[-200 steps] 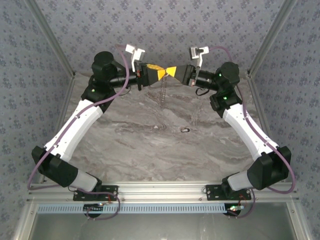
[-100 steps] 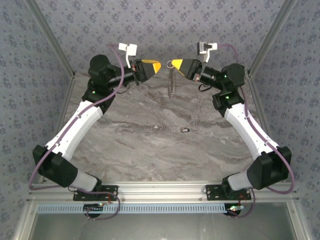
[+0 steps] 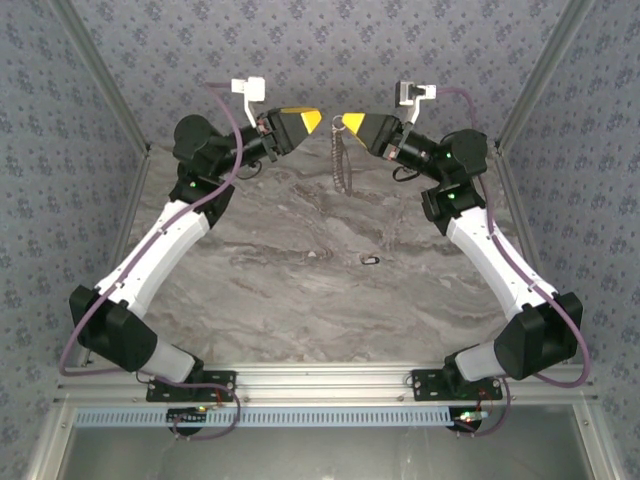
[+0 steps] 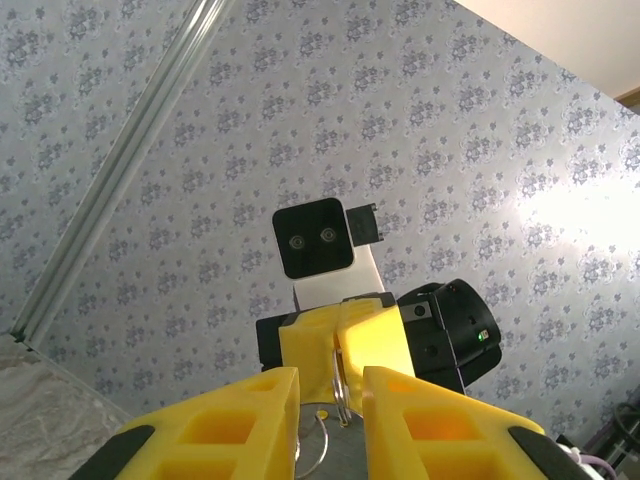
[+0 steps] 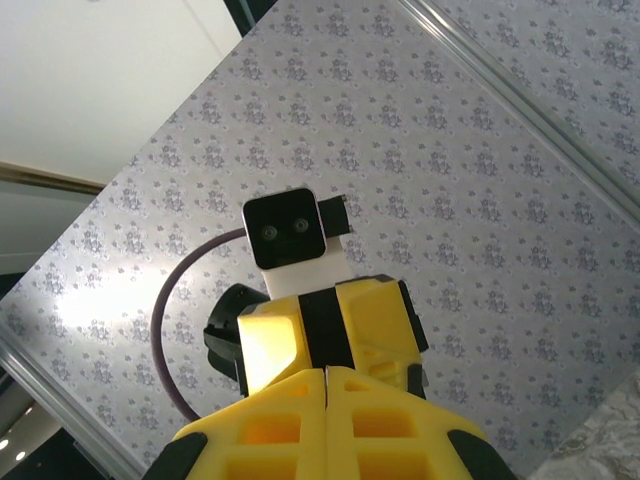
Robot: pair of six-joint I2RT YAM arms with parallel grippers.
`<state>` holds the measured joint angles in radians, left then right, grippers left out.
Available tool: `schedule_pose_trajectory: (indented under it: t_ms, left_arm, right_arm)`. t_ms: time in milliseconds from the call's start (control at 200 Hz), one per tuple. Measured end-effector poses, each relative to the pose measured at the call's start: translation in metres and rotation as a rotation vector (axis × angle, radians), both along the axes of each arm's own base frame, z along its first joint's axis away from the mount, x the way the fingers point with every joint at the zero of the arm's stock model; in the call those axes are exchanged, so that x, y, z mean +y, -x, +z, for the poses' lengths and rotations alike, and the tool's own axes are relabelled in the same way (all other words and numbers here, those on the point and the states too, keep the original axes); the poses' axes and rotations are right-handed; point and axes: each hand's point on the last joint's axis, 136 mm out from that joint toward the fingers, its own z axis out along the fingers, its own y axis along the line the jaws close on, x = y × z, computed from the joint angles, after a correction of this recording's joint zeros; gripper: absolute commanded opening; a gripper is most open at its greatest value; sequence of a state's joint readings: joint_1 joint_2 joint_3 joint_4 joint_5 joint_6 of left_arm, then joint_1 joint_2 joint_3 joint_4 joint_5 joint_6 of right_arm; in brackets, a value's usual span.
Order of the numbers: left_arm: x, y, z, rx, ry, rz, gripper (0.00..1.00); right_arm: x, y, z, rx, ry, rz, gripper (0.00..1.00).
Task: Put the keys on the keyring
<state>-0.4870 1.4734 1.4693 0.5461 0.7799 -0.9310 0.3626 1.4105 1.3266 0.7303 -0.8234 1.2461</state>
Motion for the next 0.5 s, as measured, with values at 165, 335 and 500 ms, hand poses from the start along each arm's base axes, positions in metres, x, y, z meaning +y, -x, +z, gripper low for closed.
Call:
schedule_pose_trajectory:
  t_ms: [165,335,500]
  left_arm:
    - [-0.007,0.002,-0.001,0.009,0.007,-0.016,0.20]
    - [-0.012,0.002,-0.004,0.017,0.012,-0.027,0.18]
    - [-0.014,-0.001,-0.006,0.026,0.012,-0.027,0.17]
  right_arm:
    - [0.000,-0.004,0.001,0.003,-0.017,-0.020,0.00]
    - [0.003,-0.009,-0.001,0.014,-0.024,-0.030,0.00]
    - [0.004,-0.014,-0.002,0.018,-0.036,-0.039,0.00]
